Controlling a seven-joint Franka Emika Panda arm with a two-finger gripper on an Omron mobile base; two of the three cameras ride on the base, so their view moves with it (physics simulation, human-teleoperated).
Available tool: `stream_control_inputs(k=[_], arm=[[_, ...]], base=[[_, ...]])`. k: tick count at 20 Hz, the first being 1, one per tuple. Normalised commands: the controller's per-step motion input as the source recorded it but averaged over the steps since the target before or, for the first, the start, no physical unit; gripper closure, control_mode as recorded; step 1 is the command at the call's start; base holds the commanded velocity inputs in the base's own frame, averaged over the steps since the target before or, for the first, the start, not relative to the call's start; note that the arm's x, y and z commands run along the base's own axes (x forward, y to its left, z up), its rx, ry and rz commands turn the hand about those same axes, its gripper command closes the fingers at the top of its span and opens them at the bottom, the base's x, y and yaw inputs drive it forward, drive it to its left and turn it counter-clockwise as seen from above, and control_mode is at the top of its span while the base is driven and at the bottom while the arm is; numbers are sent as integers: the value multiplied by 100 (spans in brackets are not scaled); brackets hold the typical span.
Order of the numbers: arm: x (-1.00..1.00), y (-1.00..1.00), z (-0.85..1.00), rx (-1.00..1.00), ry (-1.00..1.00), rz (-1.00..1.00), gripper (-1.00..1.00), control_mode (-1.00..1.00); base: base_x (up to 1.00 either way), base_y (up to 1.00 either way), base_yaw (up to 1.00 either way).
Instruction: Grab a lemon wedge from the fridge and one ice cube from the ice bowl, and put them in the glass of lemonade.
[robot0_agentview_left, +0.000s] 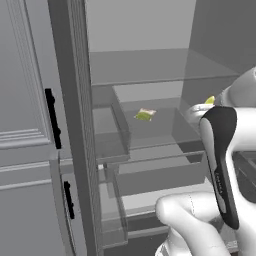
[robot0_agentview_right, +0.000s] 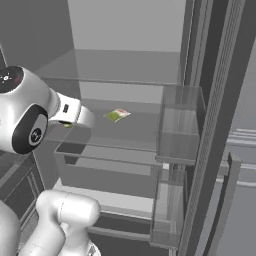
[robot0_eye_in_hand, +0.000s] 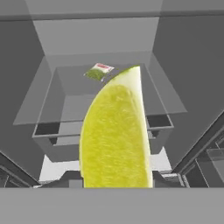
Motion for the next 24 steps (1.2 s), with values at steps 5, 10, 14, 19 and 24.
stream_control_inputs(k=[5,10,14,19,24], arm=[[0,0,0,0,0,0,100,100],[0,0,0,0,0,0,100,100],[0,0,0,0,0,0,100,100],[0,0,0,0,0,0,100,100],[0,0,0,0,0,0,100,100]], base=[[-100,0,0],[-100,1,5],[-100,0,23],[-88,29,64],[-38,62,88]])
